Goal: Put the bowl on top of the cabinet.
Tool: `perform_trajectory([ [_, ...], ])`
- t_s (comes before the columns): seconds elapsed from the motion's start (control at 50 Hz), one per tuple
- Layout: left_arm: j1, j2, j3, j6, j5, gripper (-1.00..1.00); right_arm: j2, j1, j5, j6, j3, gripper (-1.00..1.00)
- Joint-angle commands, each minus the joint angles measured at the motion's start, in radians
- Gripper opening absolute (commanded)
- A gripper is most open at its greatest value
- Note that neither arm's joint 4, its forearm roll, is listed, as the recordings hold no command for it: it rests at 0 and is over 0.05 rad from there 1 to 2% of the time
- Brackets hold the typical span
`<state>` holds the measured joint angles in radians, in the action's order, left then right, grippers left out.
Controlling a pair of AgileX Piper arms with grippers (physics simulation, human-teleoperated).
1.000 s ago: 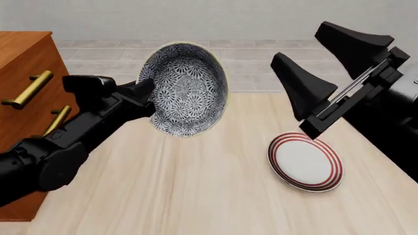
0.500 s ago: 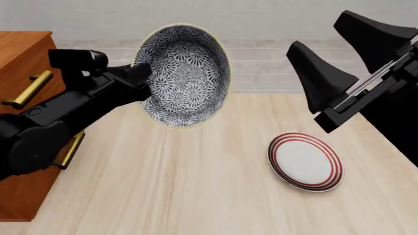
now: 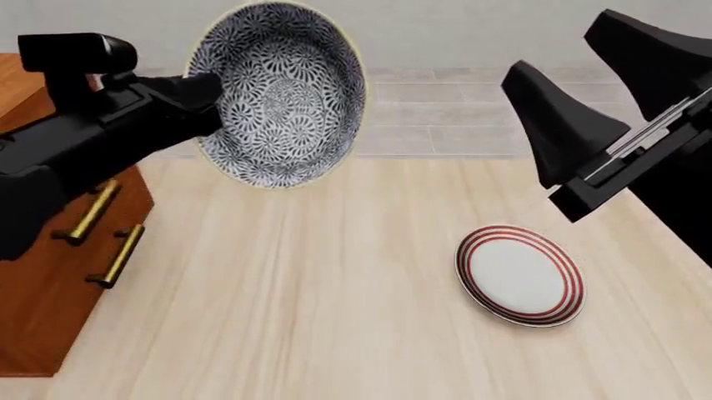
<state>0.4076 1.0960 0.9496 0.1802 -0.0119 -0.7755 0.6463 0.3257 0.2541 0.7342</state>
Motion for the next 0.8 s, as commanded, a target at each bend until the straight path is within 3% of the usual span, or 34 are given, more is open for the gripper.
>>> perform_trajectory([
  [0.02, -0.020, -0.032, 0.057, -0.010, -0.059, -1.00, 0.011, -0.010, -0.011, -0.005, 0.005, 1.00],
  [0.36, -0.070, -0.019, 0.142, 0.071, -0.141, -1.00, 0.026, -0.022, -0.025, -0.009, 0.013, 1.00],
  [0.48, -0.076, 0.022, 0.201, 0.034, -0.214, -1.00, 0.028, -0.025, -0.026, -0.008, 0.016, 1.00],
  [0.6, -0.070, 0.024, 0.226, 0.055, -0.228, -1.00, 0.030, -0.030, -0.028, -0.010, 0.016, 1.00],
  [0.66, -0.100, 0.028, 0.252, 0.044, -0.257, -1.00, 0.028, -0.032, -0.026, -0.011, 0.017, 1.00],
  [0.7, -0.111, 0.037, 0.261, 0.077, -0.276, -1.00, 0.028, -0.032, -0.026, -0.011, 0.018, 1.00],
  [0.78, -0.140, 0.077, 0.314, 0.008, -0.347, -1.00, 0.031, -0.036, -0.030, -0.012, 0.019, 1.00],
  [0.8, -0.147, 0.083, 0.314, 0.038, -0.354, -1.00, 0.031, -0.036, -0.030, -0.013, 0.019, 1.00],
])
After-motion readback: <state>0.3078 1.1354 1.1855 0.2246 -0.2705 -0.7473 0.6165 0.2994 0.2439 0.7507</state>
